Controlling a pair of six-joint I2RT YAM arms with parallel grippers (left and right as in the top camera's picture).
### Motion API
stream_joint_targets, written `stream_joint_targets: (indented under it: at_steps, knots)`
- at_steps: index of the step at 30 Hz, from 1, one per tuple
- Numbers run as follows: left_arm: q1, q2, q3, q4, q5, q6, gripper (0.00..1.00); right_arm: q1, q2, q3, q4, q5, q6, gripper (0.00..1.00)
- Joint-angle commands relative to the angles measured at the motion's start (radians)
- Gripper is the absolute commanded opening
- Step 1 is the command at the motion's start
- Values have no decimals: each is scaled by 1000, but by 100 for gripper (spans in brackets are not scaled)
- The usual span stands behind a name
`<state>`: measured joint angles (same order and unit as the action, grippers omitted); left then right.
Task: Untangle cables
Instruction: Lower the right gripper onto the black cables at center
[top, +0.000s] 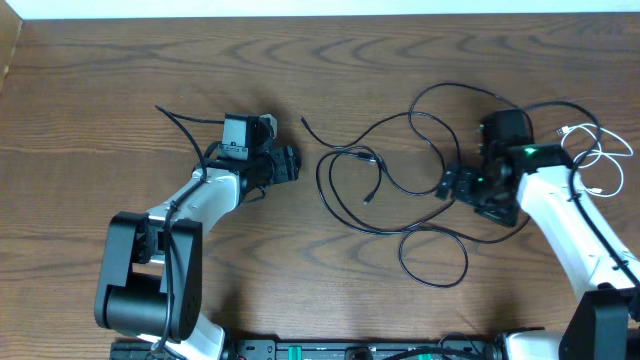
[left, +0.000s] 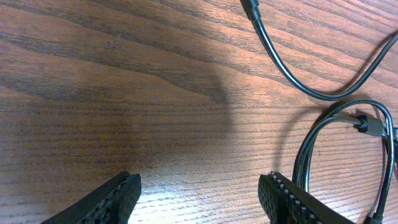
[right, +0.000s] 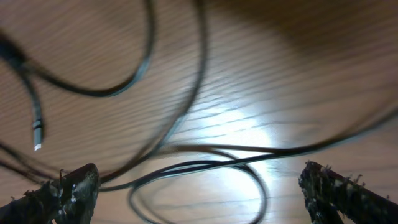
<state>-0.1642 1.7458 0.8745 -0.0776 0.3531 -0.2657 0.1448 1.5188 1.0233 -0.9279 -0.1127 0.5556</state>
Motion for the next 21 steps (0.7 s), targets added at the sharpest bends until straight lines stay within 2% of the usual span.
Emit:
stream_joint_targets:
  at_steps: [1, 9, 14, 19, 21]
  knots:
    - [1, -8, -5, 0, -3, -5, 67, 54, 0, -6, 24, -21, 64, 99]
    - [1, -8, -5, 0, -3, -5, 67, 195, 18, -7, 77, -6, 95, 99]
    - [1, -8, -5, 0, -3, -5, 67, 293, 19, -16, 28, -7, -53, 99]
    - [1, -8, -5, 0, -3, -5, 67, 399, 19, -60, 66, -5, -113, 88]
    - [1, -8, -5, 0, -3, -5, 67, 431, 19, -83, 102, 9, -135, 77]
